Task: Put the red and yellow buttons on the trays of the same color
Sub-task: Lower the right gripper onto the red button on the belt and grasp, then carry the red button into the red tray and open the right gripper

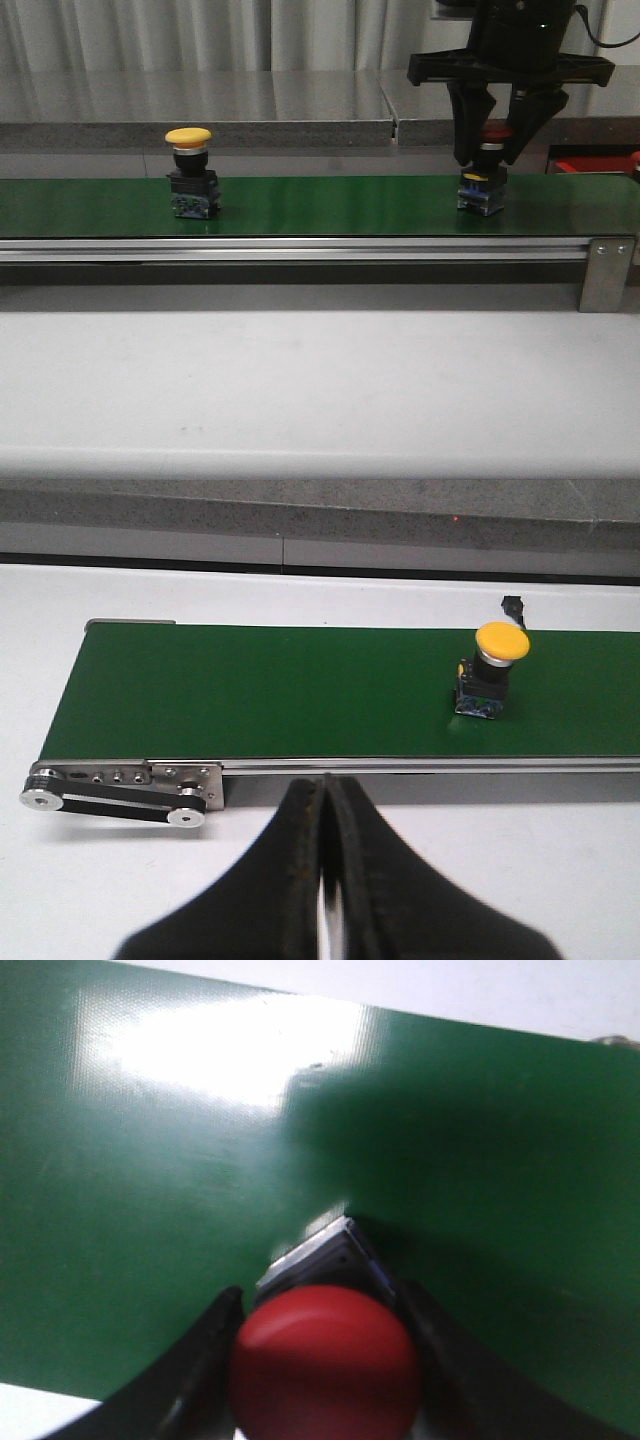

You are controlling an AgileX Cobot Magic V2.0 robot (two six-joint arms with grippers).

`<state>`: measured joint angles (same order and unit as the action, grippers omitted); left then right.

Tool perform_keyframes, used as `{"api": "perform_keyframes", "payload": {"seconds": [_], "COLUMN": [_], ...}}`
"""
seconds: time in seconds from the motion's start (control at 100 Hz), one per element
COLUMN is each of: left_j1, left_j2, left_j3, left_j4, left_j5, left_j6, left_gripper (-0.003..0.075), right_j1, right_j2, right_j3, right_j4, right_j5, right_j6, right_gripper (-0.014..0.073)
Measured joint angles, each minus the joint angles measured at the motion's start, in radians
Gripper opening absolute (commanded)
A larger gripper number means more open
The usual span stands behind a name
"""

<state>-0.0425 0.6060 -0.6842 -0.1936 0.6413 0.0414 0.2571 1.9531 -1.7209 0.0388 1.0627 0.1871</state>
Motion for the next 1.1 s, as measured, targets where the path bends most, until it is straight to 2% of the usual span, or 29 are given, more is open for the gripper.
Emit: {"api": "perform_keyframes", "payload": {"seconds": [0.19,0.32,0.56,0.82,0.99,1.1], "left_j1": [0.0,0.0,0.0,0.0,0.0,0.0], "left_j2": [0.0,0.0,0.0,0.0,0.0,0.0], "left_j3": [0.0,0.0,0.0,0.0,0.0,0.0], "left_j4": [0.0,0.0,0.0,0.0,0.0,0.0], "left_j5": [0.0,0.0,0.0,0.0,0.0,0.0], "left_j6": [0.0,0.0,0.0,0.0,0.0,0.0], "left_gripper": [-0.002,-0.002,-0.002,-0.002,-0.002,-0.002], "right_j1": [-0.002,-0.04,-0.238,-0.464,-0.546,-0.576], "right_j2": [-0.005,-0.05,-0.15,-0.157,-0.149,-0.113], "right_j3": [0.0,0.0,0.0,0.0,0.0,0.0], "right_j4": [-0.005,-0.003,-0.013,-0.033,-0.039,0.012], "right_j5": [-0.007,-0.01,-0.008,-0.018,-0.057,-0.082], "right_j6": [-0.006,-0.071,-0.134,-0.148,-0.157,-0.2], "right_gripper": [0.0113,0.0113,0.0113,0.0113,0.0113,0.0113]}}
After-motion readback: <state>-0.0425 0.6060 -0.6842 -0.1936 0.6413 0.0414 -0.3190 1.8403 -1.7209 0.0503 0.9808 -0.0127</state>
